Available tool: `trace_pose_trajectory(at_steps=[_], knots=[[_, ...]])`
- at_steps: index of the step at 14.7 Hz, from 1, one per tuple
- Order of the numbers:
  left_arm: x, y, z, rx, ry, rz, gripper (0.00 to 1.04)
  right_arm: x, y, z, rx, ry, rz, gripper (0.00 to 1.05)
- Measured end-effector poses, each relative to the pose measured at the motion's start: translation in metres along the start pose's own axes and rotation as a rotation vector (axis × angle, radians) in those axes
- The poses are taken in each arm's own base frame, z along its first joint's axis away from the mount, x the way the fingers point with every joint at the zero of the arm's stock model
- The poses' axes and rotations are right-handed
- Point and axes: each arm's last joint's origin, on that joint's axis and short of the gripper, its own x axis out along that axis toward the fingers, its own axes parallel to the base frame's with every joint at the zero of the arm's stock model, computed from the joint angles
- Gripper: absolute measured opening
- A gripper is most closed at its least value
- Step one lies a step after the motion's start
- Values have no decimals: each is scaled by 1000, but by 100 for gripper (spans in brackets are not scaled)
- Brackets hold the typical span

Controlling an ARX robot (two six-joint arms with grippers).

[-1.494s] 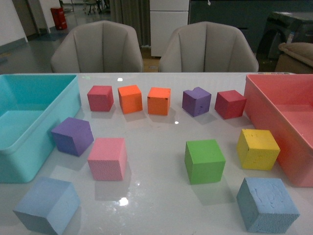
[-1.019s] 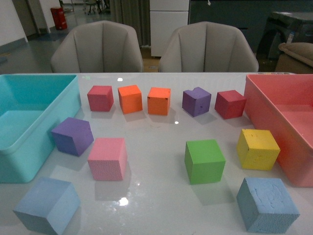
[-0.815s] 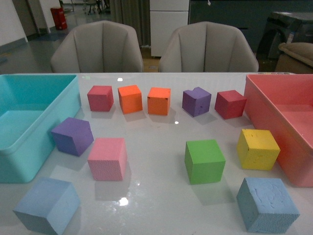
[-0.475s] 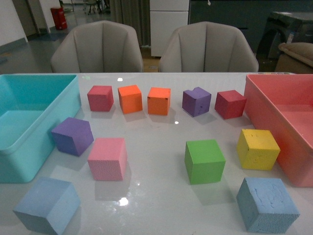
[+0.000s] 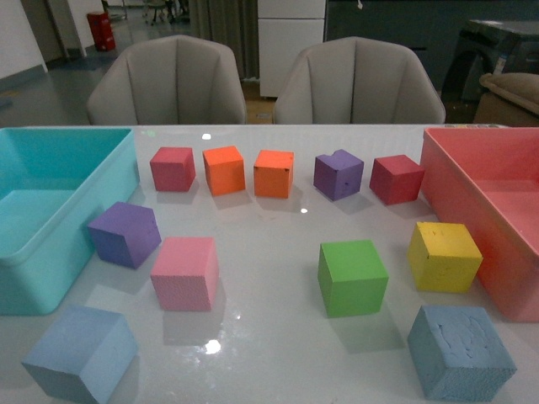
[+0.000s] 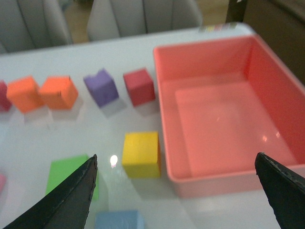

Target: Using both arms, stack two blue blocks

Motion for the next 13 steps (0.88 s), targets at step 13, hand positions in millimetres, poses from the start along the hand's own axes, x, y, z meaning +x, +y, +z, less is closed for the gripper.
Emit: trace_pose_trajectory(at_steps=[13], knots=[[0,0,0,0,0,0,98,95,38,-110,19,600,164,98]])
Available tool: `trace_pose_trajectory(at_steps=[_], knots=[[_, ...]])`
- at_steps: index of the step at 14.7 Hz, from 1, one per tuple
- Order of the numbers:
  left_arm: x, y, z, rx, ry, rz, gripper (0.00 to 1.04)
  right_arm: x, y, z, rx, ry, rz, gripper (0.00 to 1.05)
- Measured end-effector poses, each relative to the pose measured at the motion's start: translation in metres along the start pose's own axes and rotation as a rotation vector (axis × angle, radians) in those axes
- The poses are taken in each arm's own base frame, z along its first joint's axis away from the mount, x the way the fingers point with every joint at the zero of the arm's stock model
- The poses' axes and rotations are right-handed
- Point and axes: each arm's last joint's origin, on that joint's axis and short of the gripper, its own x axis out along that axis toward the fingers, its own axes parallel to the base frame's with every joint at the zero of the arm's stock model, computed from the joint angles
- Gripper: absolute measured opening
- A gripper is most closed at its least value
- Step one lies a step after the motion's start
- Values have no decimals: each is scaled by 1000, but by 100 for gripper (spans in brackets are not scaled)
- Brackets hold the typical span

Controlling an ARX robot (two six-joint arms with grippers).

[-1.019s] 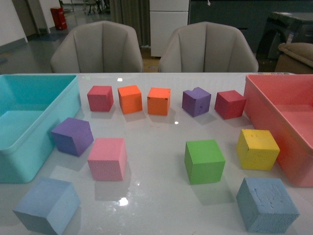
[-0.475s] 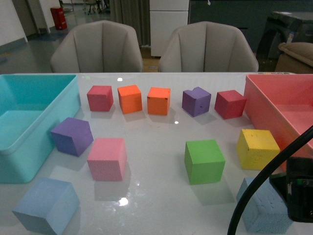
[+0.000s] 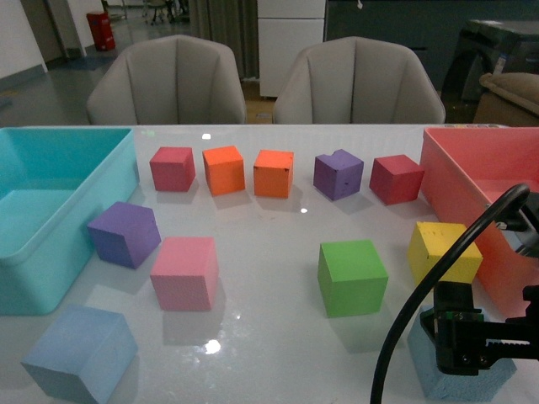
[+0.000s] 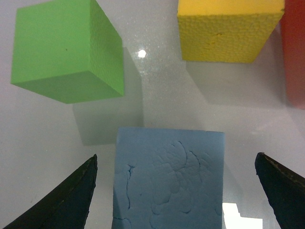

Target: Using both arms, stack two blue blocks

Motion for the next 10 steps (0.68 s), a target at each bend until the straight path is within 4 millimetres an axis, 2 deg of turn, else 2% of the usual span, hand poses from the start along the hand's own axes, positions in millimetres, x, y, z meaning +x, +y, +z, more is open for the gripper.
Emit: trace_pose_trajectory(at_steps=[4,6,8,9,10], knots=[[0,0,0,0,0,0,98,24,1,-17,-10,49,20,98],[0,0,0,0,0,0,98,27,-1,-25,-10,57,15,98],[0,0,0,0,0,0,98,21,-3,-36,-15,62,-3,73],[0,0,0,0,0,0,98,10,-3,-36,-17,46,-15,60],[0,0,0,0,0,0,98,-6,-1,-31,-26,6,-18,51]])
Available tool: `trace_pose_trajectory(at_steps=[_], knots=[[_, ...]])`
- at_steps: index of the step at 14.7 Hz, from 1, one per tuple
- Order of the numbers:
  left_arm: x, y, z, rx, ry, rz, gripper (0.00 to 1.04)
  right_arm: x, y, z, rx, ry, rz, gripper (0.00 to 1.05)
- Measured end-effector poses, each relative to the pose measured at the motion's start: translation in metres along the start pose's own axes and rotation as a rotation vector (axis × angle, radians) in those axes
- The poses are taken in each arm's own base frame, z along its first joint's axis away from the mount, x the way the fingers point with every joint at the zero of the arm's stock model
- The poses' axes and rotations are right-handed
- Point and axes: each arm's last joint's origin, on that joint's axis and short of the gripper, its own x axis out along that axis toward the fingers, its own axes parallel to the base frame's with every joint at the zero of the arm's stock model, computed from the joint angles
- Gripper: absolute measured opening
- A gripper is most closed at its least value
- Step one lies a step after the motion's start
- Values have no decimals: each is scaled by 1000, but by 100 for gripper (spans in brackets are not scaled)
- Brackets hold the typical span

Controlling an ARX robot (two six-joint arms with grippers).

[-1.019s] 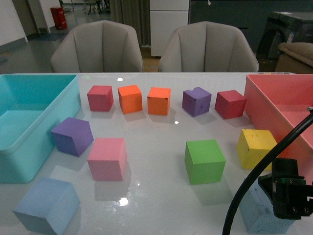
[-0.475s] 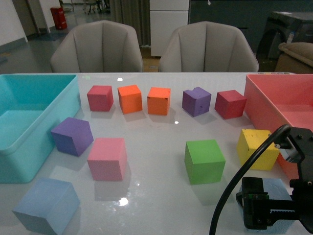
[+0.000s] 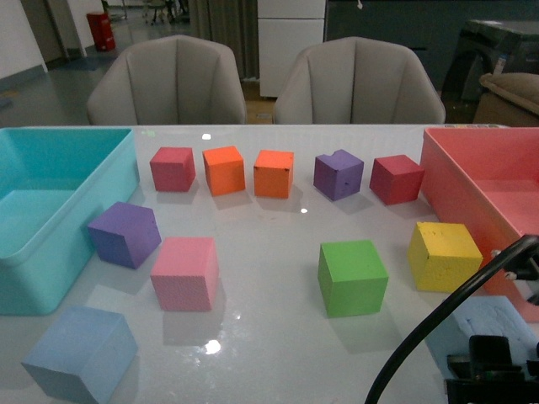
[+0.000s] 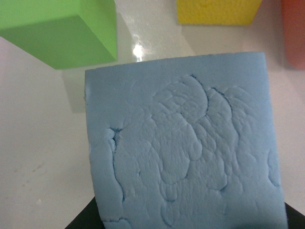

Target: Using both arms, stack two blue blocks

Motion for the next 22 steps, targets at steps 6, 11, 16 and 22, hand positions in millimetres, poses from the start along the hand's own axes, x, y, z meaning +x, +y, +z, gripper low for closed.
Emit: trace_pose_trajectory(at_steps=[6,11,16,22], knots=[[0,0,0,0,0,0,98,-32,44,103,-93,-239,56,43],[0,0,0,0,0,0,98,39,101,151,-177,-166,106,42],[0,0,0,0,0,0,98,117,145,164,-168,-30,149,42],[0,0,0,0,0,0,98,155,151,168,-44,90,90,42]])
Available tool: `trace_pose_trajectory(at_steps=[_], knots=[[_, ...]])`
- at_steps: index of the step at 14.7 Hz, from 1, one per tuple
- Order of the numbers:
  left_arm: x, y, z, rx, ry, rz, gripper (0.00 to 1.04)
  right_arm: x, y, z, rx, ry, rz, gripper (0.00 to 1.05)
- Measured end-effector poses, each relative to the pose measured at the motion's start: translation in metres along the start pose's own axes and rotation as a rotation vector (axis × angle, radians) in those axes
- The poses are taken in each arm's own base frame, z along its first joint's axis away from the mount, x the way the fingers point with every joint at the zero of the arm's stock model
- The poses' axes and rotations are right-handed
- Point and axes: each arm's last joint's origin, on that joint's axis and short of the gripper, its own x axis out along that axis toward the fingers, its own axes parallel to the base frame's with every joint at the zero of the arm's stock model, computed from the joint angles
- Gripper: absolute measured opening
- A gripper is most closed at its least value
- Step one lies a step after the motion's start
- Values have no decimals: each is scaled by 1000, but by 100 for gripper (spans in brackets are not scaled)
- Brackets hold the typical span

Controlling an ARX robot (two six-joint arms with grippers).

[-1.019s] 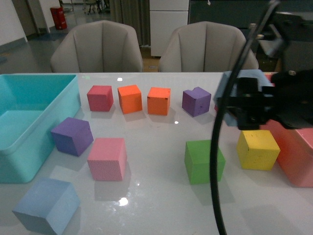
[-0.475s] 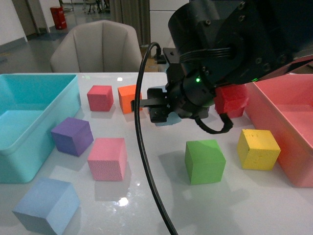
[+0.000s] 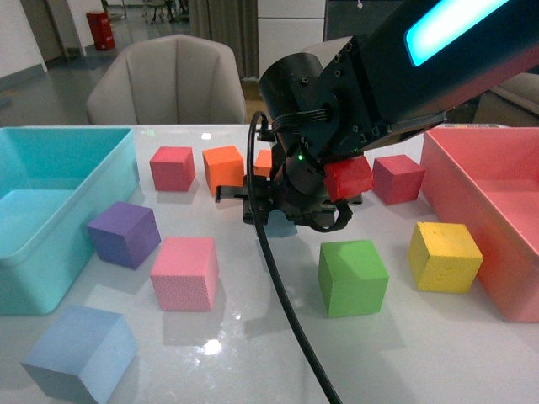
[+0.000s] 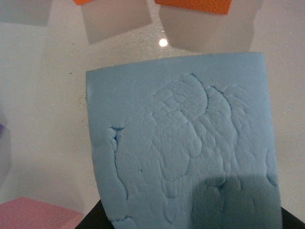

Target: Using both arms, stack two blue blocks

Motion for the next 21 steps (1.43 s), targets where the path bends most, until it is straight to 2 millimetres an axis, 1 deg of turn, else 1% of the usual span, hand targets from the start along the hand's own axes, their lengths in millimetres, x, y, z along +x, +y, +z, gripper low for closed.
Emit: trace_pose_trajectory(at_steps=[4,6,7,9,11,12,14,15,18,20,21], knots=[[0,0,0,0,0,0,98,12,3,0,31,30,-39,42],[0,0,0,0,0,-1,98,13,10,-3,30,34,-35,42],[0,0,0,0,0,0,98,13,12,-3,27,33,-32,45],[0,0,0,0,0,0,98,13,15,-4,27,27,-27,75],[0,0,0,0,0,0,98,8,11,-5,41,20,-35,100],[0,0,0,0,0,0,98,2,10,-2,49,0,-33,98],[0,0,0,0,0,0,98,-19,9,7,59,-51,-15,98],[0,0,0,0,0,0,98,-33,7,13,72,-94,4,98],[0,0,0,0,0,0,98,-91,1,28,105,-258,79,98],[0,0,0,0,0,0,98,-131,-10,26,126,-374,95,98],[0,0,0,0,0,0,98,-159,-19,19,140,-455,91,98]])
